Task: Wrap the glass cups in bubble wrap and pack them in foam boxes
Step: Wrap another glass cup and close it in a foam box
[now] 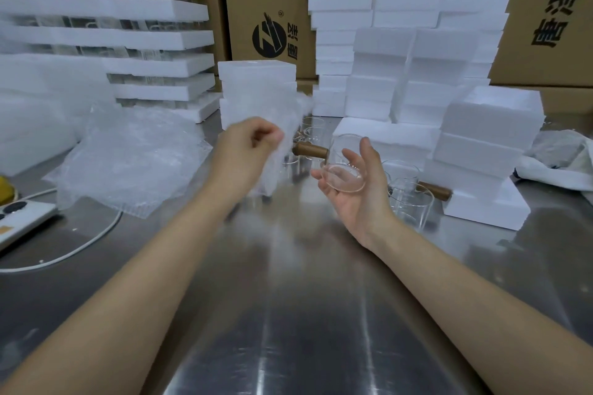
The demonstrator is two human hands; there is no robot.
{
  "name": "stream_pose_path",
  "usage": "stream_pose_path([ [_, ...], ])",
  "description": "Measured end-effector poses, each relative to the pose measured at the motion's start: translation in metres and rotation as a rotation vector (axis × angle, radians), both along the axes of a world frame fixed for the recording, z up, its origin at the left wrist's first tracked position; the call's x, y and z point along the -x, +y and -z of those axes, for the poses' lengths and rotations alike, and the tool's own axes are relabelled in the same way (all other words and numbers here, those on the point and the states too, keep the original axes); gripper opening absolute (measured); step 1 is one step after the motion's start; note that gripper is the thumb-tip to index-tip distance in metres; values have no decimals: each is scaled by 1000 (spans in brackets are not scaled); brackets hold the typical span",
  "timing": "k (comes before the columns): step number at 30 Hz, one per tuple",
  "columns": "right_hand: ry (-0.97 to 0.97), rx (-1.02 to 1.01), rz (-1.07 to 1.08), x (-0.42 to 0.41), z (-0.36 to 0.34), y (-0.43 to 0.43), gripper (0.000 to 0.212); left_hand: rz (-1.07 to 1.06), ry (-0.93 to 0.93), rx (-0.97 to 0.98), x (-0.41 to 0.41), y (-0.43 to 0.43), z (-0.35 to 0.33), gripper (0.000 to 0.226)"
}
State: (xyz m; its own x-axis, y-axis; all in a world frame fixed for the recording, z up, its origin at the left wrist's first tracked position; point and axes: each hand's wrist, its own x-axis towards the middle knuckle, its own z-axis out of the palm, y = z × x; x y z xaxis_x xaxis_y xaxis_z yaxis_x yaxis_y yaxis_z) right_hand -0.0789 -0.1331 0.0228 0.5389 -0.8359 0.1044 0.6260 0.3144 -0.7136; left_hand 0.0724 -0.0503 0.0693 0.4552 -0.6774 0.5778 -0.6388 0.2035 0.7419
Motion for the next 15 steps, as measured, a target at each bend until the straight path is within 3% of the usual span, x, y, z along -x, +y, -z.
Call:
stream_pose_path([
  [4,79,121,92,3,-3,-2,44,135,85,-212,17,-17,33,12],
  [8,86,106,152,2,-1,-2,41,94,95,-350,22,-24,53,9],
  [10,114,91,165,1,0,-3,37,64,148,-378,21,-26,55,18],
  [13,145,76,135,1,1,-4,43,61,382,-370,23,-26,50,29],
  [15,156,75,93,0,1,-2,50,59,325,-399,24,-25,47,47],
])
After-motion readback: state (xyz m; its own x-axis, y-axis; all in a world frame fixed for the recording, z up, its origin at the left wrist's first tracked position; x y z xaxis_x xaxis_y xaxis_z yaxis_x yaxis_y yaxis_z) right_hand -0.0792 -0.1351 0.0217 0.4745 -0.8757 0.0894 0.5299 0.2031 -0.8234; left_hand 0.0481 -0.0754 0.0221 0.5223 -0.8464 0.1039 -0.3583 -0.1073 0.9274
